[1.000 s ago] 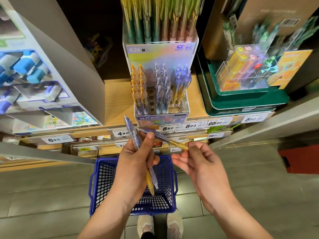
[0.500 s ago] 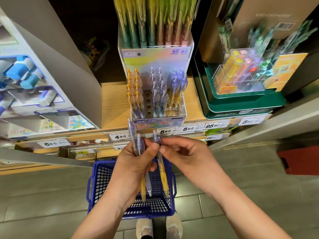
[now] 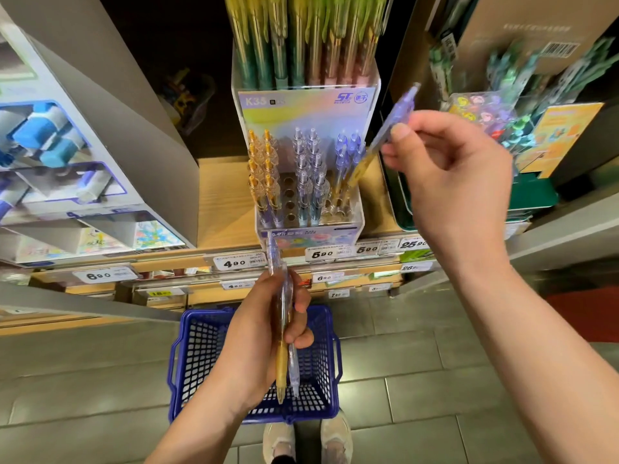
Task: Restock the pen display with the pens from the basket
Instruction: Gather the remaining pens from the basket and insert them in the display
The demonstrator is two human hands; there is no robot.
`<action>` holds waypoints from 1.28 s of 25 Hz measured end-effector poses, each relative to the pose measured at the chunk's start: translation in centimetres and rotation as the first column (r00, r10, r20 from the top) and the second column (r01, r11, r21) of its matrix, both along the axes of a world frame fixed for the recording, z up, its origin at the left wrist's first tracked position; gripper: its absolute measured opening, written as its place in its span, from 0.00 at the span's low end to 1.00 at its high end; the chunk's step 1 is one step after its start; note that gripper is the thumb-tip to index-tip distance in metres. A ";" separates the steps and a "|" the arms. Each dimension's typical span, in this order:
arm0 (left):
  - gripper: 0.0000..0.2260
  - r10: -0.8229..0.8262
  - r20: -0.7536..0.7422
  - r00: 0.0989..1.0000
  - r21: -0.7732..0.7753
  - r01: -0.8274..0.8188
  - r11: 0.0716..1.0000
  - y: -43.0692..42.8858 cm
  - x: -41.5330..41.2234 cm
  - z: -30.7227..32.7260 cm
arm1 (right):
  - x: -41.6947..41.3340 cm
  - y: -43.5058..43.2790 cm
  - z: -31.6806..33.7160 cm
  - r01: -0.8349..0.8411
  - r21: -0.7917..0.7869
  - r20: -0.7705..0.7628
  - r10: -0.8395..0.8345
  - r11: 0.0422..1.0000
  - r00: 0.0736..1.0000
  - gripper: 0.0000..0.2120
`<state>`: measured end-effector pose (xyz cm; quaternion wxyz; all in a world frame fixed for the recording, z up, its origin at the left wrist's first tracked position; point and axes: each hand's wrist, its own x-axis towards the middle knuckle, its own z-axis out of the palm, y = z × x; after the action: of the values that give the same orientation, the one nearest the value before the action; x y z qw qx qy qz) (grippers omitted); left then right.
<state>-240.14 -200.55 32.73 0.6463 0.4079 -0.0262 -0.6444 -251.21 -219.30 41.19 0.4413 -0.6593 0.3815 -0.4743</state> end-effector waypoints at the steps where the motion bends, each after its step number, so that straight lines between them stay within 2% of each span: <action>1: 0.08 0.001 0.007 1.000 0.002 -0.002 1.000 0.0 -0.1 -0.1 | 0.5 -0.1 -0.2 -0.018 -0.040 -0.036 0.017 0.999 0.999 0.07; 4: 0.05 0.016 0.043 0.999 -0.012 -0.015 1.000 0.1 -0.1 -0.2 | 1.4 -0.2 -1.5 -0.060 -0.084 -0.124 0.049 0.995 0.991 0.06; 8: 0.07 0.032 0.165 0.986 -0.014 -0.030 0.999 0.3 -0.2 -0.3 | 1.6 0.3 -3.2 -0.069 -0.126 -0.303 0.028 0.990 0.953 0.04; 11: 0.08 0.022 0.222 0.975 -0.012 -0.020 1.000 0.3 -0.2 -0.3 | 1.7 0.7 -3.6 -0.061 -0.162 -0.360 -0.002 0.985 0.933 0.05; 17: 0.10 0.019 0.183 0.983 -0.038 -0.012 0.999 0.1 -0.1 -0.3 | 1.8 1.1 -3.8 -0.039 -0.221 -0.369 -0.047 0.975 0.928 0.04; 32: 0.11 0.011 0.117 0.993 -0.066 -0.003 0.998 -0.1 -0.2 -0.8 | 1.4 1.5 -4.5 -0.005 -0.225 -0.351 -0.076 0.974 0.933 0.05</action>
<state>-240.33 -200.61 31.97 0.6591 0.4237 -0.0839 -0.6157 -249.81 -217.77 36.66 0.2794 -0.7726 0.4117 -0.3943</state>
